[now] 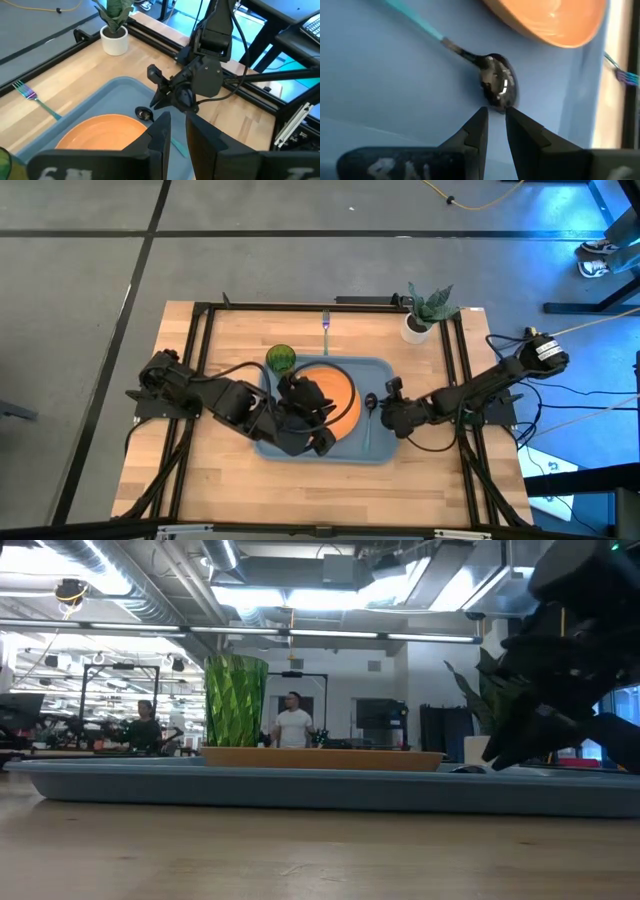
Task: Pick and place plate/cup/fork/spoon on tray
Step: Put the blue spoon on the blue tray to the right of the orange plate
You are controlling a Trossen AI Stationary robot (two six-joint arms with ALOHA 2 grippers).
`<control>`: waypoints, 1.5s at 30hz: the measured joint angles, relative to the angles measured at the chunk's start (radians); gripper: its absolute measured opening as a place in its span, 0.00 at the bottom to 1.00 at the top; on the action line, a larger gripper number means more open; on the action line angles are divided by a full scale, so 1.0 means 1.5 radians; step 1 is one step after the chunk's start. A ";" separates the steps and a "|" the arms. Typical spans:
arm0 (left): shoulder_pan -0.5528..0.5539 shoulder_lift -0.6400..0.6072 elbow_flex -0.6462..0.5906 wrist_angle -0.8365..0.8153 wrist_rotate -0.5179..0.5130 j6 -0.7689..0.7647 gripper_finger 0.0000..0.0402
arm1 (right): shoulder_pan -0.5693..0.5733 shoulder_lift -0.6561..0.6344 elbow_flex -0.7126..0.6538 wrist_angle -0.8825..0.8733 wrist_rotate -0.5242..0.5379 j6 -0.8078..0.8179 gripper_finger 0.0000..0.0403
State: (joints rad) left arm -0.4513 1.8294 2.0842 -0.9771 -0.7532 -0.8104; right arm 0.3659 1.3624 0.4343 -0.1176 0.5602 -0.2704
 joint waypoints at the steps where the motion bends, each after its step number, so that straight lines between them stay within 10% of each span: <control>1: 0.001 0.000 0.000 0.000 0.000 0.000 0.13 | -0.004 0.000 0.000 -0.001 -0.008 -0.005 0.18; 45: 0.005 0.001 0.000 -0.002 0.000 0.001 0.13 | -0.037 0.057 0.001 0.048 -0.050 -0.072 0.18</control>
State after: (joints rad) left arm -0.4431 1.8301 2.0842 -0.9794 -0.7532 -0.8097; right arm 0.3110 1.4474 0.4351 -0.0450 0.4854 -0.3783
